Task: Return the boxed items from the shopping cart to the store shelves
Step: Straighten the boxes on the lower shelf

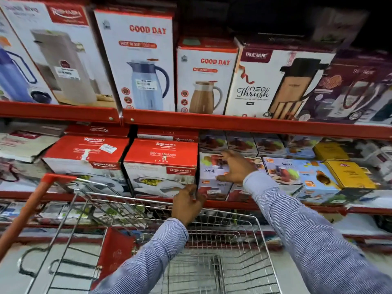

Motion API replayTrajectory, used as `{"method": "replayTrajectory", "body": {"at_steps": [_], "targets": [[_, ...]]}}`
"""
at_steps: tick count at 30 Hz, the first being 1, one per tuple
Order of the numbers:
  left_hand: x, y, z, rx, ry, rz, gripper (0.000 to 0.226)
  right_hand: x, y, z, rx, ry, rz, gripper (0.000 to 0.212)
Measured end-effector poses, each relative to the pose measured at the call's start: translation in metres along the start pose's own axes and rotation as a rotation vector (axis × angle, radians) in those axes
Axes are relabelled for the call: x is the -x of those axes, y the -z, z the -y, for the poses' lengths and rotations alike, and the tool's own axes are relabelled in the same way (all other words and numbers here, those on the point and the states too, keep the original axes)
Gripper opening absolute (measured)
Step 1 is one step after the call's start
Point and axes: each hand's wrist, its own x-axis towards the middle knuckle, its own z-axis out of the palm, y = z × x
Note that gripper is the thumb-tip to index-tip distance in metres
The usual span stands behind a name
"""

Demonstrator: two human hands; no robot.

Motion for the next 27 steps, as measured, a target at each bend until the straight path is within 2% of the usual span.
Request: {"method": "replayTrajectory", "body": {"at_steps": [2, 5, 10, 18, 27], "targets": [[-0.006, -0.011, -0.003, -0.01, 0.047, -0.012, 0.022, -0.009, 0.002, -0.006, 0.057, 0.062, 0.039, 0.104], [-0.014, -0.025, -0.004, -0.061, 0.093, -0.017, 0.031, -0.017, 0.0, -0.013, 0.113, 0.124, 0.049, 0.105], [-0.021, -0.037, -0.003, -0.118, 0.095, -0.041, 0.03, -0.023, -0.006, -0.022, 0.121, 0.15, 0.043, 0.111], [-0.023, -0.044, -0.002, -0.098, 0.076, -0.091, 0.031, -0.032, -0.004, -0.027, 0.163, 0.201, 0.015, 0.11], [-0.021, -0.047, 0.0, -0.074, 0.065, -0.083, 0.027, -0.035, 0.001, -0.021, 0.199, 0.187, 0.022, 0.119]]}}
